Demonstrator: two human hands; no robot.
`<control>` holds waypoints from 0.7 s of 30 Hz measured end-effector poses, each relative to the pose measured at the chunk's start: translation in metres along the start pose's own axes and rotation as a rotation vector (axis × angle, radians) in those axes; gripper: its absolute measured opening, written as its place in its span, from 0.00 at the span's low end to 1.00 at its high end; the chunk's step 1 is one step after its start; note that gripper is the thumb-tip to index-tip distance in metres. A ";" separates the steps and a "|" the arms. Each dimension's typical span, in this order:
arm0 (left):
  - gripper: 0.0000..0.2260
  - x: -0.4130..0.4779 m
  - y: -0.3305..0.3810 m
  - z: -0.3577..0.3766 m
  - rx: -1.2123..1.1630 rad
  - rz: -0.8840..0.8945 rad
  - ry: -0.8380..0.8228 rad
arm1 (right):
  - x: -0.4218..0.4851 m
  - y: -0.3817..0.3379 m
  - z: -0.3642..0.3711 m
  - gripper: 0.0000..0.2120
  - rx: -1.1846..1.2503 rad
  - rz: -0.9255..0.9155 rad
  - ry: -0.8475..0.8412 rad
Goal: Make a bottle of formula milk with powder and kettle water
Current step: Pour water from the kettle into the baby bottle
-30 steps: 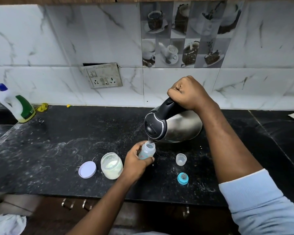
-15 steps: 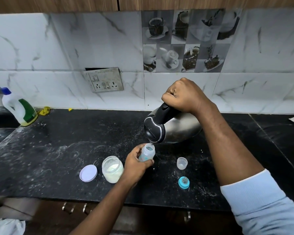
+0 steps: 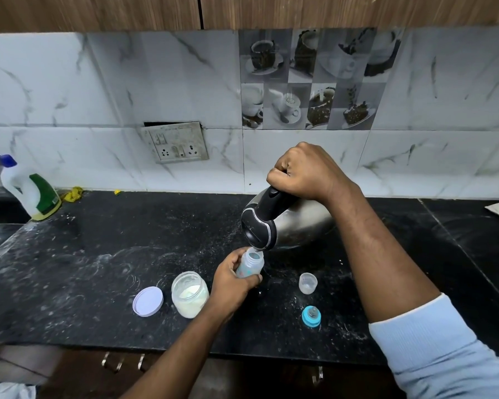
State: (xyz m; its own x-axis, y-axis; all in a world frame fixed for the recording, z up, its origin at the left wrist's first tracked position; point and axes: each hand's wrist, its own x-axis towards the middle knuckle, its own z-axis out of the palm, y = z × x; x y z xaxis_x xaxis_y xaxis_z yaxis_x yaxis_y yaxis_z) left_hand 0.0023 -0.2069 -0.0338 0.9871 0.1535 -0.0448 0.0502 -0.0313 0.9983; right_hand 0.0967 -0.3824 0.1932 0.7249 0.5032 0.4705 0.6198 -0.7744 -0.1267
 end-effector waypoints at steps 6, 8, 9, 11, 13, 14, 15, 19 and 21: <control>0.28 0.002 -0.004 -0.002 0.019 0.004 0.006 | 0.000 -0.007 -0.004 0.18 -0.032 -0.006 0.009; 0.28 0.001 -0.004 -0.001 0.025 0.004 0.003 | -0.001 -0.010 -0.005 0.18 -0.036 -0.008 0.009; 0.28 0.001 -0.004 -0.002 0.029 0.004 0.000 | -0.001 -0.011 -0.005 0.18 -0.038 -0.009 0.007; 0.27 -0.001 -0.005 -0.003 0.041 0.009 -0.010 | -0.004 -0.013 -0.004 0.18 -0.050 -0.015 0.003; 0.27 -0.002 -0.006 -0.005 0.051 0.007 -0.020 | -0.006 -0.015 -0.003 0.18 -0.063 -0.024 -0.007; 0.27 -0.002 -0.007 -0.006 0.054 0.006 -0.023 | -0.006 -0.016 -0.002 0.18 -0.069 -0.029 -0.014; 0.26 -0.002 -0.007 -0.006 0.058 0.006 -0.025 | -0.007 -0.017 -0.002 0.18 -0.072 -0.034 -0.020; 0.27 -0.002 -0.009 -0.009 0.075 0.002 -0.028 | -0.010 -0.018 0.001 0.18 -0.075 -0.031 -0.020; 0.26 -0.003 -0.008 -0.010 0.075 0.003 -0.034 | -0.010 -0.019 0.001 0.18 -0.082 -0.030 -0.016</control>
State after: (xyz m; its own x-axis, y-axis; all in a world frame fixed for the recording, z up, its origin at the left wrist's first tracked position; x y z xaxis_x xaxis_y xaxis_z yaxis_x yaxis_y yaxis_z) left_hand -0.0024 -0.1977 -0.0416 0.9919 0.1194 -0.0440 0.0568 -0.1055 0.9928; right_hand 0.0779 -0.3727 0.1898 0.7117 0.5319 0.4589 0.6147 -0.7877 -0.0404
